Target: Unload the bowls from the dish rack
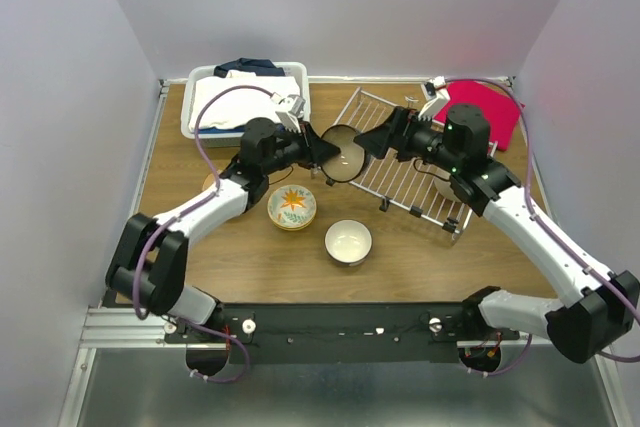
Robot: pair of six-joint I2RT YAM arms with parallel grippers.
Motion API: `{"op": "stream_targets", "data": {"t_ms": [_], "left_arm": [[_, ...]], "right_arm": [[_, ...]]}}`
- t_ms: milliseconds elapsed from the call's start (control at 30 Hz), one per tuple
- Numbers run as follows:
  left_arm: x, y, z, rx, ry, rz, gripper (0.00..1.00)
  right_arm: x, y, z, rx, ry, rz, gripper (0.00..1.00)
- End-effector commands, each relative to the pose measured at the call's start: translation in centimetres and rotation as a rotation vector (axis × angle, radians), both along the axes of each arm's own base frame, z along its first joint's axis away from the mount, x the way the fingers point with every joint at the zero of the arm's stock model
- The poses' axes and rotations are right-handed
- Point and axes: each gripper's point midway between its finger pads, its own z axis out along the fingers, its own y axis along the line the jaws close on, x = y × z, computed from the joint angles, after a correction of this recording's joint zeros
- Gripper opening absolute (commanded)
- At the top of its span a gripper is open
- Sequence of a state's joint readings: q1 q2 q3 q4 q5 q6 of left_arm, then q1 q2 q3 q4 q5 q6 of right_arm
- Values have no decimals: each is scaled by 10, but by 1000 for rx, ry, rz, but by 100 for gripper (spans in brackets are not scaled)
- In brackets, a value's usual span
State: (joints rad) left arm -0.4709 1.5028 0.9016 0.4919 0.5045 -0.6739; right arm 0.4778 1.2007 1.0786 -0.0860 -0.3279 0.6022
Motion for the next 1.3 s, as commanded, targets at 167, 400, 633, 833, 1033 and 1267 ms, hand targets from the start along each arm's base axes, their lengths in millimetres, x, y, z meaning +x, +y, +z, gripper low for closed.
{"op": "stream_targets", "data": {"t_ms": [167, 400, 633, 833, 1033, 1267], "left_arm": [[-40, 92, -24, 405, 135, 274, 0], [-102, 142, -58, 533, 320, 361, 0], [-154, 160, -108, 566, 550, 370, 0], [-180, 169, -137, 563, 689, 416, 0], [-183, 172, -146, 529, 709, 459, 0], [-188, 164, -176, 483, 786, 467, 0]], "right_arm": [[-12, -18, 11, -138, -121, 2, 100], [-2, -27, -7, -208, -111, -47, 100], [7, -31, -21, -242, -111, -80, 100], [6, -32, -30, -248, -99, -80, 100], [3, -40, -36, -271, -94, -103, 100], [3, -53, -43, -322, -93, -149, 100]]}}
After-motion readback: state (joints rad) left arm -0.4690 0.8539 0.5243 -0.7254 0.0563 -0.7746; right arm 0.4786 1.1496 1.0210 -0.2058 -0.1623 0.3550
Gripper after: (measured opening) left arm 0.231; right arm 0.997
